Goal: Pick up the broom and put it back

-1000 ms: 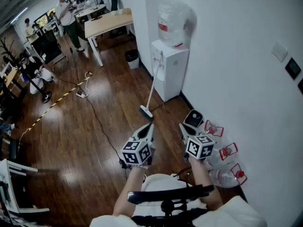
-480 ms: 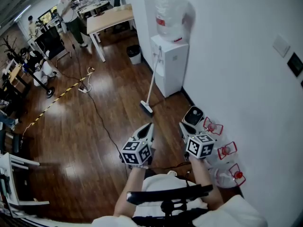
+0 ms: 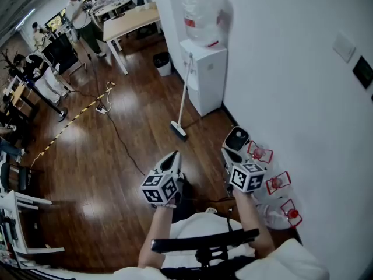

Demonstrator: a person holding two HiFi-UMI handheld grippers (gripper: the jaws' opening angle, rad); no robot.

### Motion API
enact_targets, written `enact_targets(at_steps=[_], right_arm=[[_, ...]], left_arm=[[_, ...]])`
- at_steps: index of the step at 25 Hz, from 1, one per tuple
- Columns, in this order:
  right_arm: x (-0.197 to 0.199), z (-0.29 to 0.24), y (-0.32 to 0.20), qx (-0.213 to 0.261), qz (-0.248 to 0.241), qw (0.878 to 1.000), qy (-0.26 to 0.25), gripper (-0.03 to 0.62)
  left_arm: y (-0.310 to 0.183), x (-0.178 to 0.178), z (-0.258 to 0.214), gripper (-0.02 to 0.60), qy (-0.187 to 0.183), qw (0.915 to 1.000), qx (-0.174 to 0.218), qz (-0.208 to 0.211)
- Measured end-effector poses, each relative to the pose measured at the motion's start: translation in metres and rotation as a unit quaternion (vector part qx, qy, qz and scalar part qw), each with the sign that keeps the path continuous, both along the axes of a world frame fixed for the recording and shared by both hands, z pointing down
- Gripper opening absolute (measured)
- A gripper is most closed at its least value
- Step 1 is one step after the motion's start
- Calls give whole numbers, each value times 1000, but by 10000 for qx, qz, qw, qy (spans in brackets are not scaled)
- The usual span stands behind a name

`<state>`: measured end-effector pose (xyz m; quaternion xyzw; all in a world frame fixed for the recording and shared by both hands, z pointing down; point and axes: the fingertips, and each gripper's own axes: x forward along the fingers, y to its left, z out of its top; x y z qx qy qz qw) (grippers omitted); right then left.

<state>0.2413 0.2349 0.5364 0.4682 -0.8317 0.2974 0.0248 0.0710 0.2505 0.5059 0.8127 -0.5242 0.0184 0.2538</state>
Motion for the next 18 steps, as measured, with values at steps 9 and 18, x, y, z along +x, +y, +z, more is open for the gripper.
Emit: enact_targets(at_steps=[9, 18], right_arm=[[-7, 17, -64, -48, 68, 9999, 85, 8], [-56, 24, -212, -73, 227, 9996, 174, 8]], left_arm=[[-72, -21, 15, -6, 193, 9998, -4, -48], [-231, -54, 27, -6, 36, 9995, -14, 324]])
